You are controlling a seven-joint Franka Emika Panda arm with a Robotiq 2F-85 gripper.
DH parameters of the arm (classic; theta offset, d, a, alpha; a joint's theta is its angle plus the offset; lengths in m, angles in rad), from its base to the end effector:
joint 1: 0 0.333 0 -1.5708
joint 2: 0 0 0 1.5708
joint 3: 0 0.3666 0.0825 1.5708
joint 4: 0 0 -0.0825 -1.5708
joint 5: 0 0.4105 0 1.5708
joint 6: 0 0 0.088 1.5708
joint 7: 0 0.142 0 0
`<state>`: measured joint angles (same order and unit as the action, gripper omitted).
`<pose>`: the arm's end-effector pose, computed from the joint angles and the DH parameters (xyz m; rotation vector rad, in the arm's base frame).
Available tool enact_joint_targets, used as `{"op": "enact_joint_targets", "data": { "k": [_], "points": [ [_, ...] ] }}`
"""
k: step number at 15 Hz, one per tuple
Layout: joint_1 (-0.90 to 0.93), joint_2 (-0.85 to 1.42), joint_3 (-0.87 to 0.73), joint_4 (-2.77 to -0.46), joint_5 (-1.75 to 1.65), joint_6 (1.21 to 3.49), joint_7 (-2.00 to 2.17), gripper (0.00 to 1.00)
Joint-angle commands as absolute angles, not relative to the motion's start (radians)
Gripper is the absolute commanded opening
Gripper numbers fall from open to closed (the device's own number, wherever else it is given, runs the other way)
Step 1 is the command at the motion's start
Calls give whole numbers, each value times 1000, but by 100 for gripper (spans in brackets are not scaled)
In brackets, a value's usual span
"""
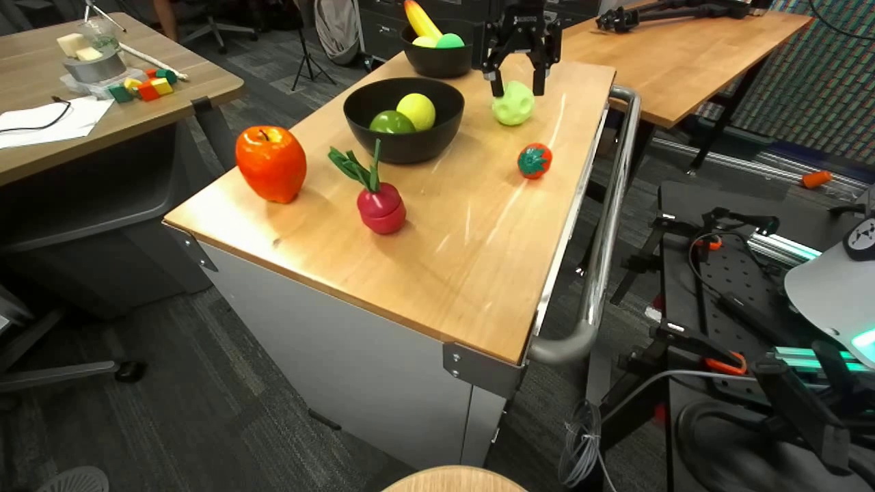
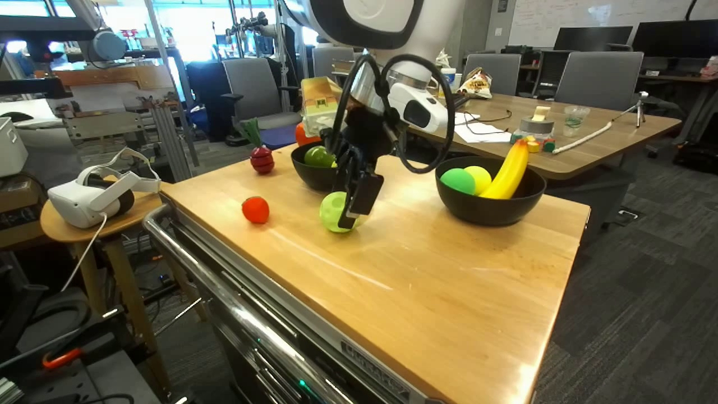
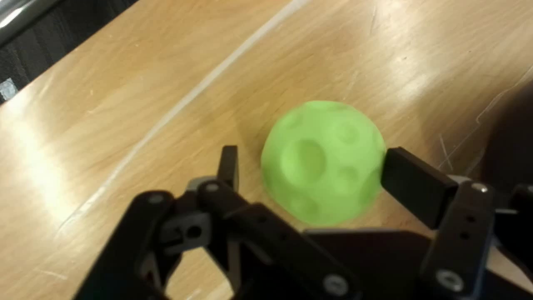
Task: Pick up all the fruit plush toy from the table and put them in the two black bowl
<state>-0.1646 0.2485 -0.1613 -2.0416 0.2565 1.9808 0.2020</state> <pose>0.5538 -0.1600 0.3008 -2.7541 0.9554 0.4273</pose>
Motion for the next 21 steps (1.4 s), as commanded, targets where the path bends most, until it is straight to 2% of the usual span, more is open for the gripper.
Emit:
{"op": "enact_joint_targets", "data": {
  "k": [1,7,10,12,16,21],
  "points": [
    [-171,276,-156,-2003,296,1957,217,53],
    [-194,207,-179,-1930,297,1928,207,15],
    [-193,146,-200,-1856,221,1966,211,9],
    [-195,151,-210,-1762,161,1979,217,10],
    [-203,255,-217,-1636,140,2104,243,8],
    [-201,421,-234,-1564,82,2139,323,4]
  ]
}}
